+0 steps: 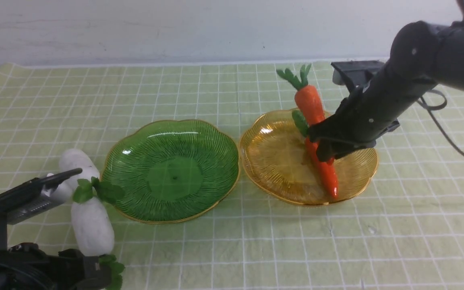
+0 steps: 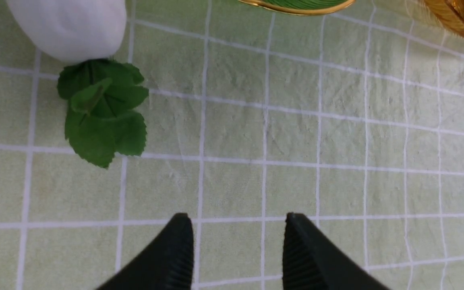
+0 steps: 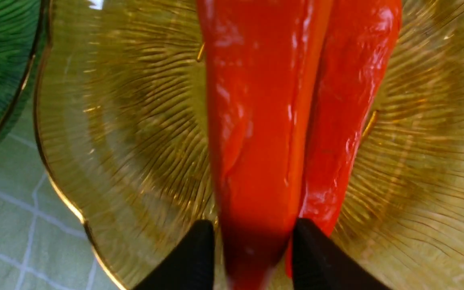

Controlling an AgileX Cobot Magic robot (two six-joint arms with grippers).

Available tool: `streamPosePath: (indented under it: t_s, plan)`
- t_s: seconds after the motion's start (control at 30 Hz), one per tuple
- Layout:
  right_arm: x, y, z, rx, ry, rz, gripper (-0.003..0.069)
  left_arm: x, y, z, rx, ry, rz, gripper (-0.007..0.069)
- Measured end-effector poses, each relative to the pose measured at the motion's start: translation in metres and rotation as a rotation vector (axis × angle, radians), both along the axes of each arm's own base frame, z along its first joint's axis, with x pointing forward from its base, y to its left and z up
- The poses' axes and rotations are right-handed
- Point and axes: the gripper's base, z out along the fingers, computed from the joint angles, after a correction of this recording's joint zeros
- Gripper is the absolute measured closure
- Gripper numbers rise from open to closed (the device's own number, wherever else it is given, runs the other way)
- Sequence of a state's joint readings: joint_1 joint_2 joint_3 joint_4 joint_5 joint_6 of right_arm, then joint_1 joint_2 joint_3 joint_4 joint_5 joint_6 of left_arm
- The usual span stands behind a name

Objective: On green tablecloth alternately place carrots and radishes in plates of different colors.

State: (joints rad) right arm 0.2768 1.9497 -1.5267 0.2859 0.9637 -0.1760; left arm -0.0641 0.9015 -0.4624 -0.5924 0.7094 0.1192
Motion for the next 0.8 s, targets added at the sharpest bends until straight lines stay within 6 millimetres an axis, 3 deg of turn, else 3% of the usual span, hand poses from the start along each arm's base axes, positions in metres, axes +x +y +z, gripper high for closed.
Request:
streamPosePath:
  t_s: [0.2,0.37,0.57,0.7,0.8]
  plan:
    - [0.000,0.000,-0.008,-0.012,0.035,0.000,0.0130,0.000,0.000,0.000,0.000,0.000,0.000,0.0339]
    - [-0.007,-0.003,0.003,-0.065,0.137,0.050,0.0091,0.000,0.000,0.000,0.000,-0.001,0.000,0.0339]
    - [-0.008,-0.005,0.027,-0.082,0.109,0.066,0.0207,0.008,0.003,0.017,0.053,-0.054,-0.001,0.0339]
    - [-0.037,-0.008,0.059,-0.013,0.078,0.055,0.0449,0.016,0.012,0.033,0.165,-0.108,0.018,0.0329]
    - [-0.056,-0.012,0.068,0.003,0.075,0.054,0.0542,0.018,0.015,0.032,0.205,-0.099,0.029,0.0312]
